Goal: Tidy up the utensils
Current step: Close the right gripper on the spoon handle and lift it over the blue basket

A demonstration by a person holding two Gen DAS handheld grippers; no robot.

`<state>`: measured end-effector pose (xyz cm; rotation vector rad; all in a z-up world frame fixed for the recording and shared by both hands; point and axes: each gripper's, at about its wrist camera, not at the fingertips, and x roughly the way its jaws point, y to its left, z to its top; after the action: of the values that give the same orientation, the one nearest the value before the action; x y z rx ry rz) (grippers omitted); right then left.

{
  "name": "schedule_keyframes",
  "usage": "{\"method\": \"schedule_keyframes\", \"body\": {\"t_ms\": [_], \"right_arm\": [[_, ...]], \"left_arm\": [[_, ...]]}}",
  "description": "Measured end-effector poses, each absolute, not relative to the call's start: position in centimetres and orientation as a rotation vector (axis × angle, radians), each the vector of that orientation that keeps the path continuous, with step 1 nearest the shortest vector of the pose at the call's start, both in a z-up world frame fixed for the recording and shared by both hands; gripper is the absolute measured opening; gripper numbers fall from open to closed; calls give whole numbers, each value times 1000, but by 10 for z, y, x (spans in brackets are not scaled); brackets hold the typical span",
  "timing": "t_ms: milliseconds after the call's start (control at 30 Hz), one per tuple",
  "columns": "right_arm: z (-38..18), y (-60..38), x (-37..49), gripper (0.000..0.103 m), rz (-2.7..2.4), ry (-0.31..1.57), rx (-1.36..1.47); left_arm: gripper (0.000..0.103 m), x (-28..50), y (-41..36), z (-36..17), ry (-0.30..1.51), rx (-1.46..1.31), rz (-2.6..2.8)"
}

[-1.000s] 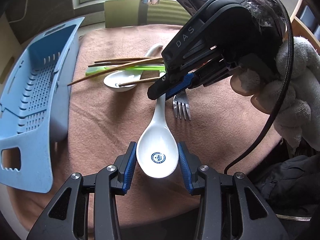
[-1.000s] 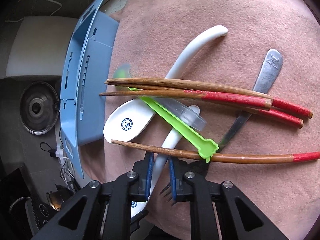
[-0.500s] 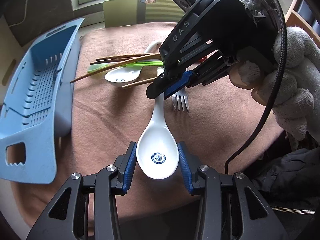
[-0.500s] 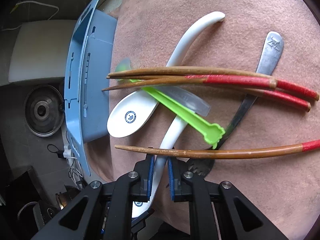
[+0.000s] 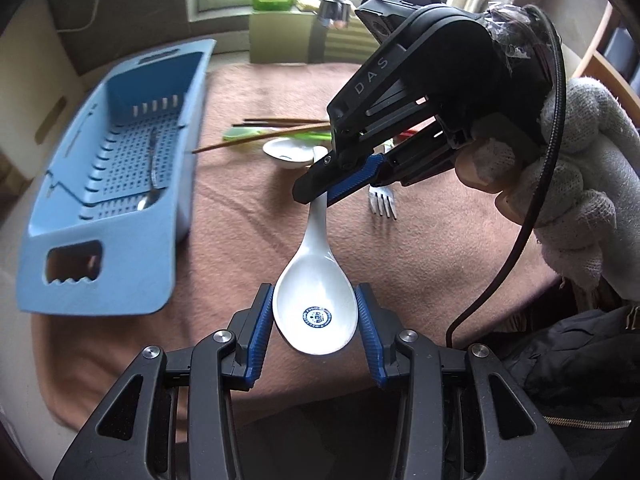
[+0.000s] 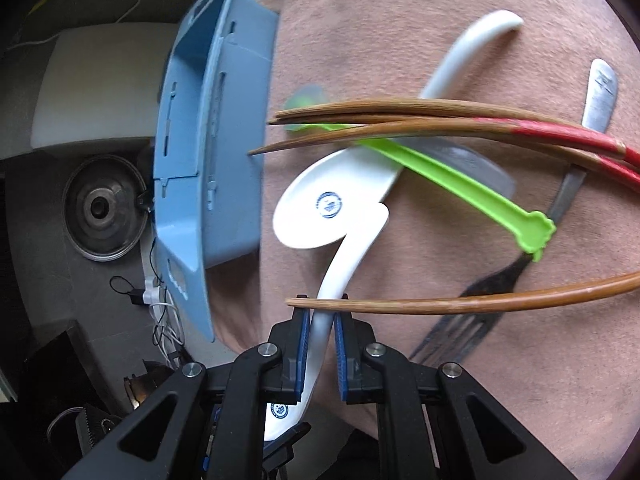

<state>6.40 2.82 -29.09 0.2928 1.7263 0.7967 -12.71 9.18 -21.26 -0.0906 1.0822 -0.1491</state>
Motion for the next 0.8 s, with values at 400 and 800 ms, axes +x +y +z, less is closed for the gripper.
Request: {"method": "schedule_keyframes", "body": {"t_ms": [400,800], "right_arm": [[-263,64,54,11,883,1686,271],[-220,112,91,10,903,1572,262]], "left_arm": [[40,-142,121,-187,1006,-118,-63],[40,-101,168,-170,921,-100,-38]]}}
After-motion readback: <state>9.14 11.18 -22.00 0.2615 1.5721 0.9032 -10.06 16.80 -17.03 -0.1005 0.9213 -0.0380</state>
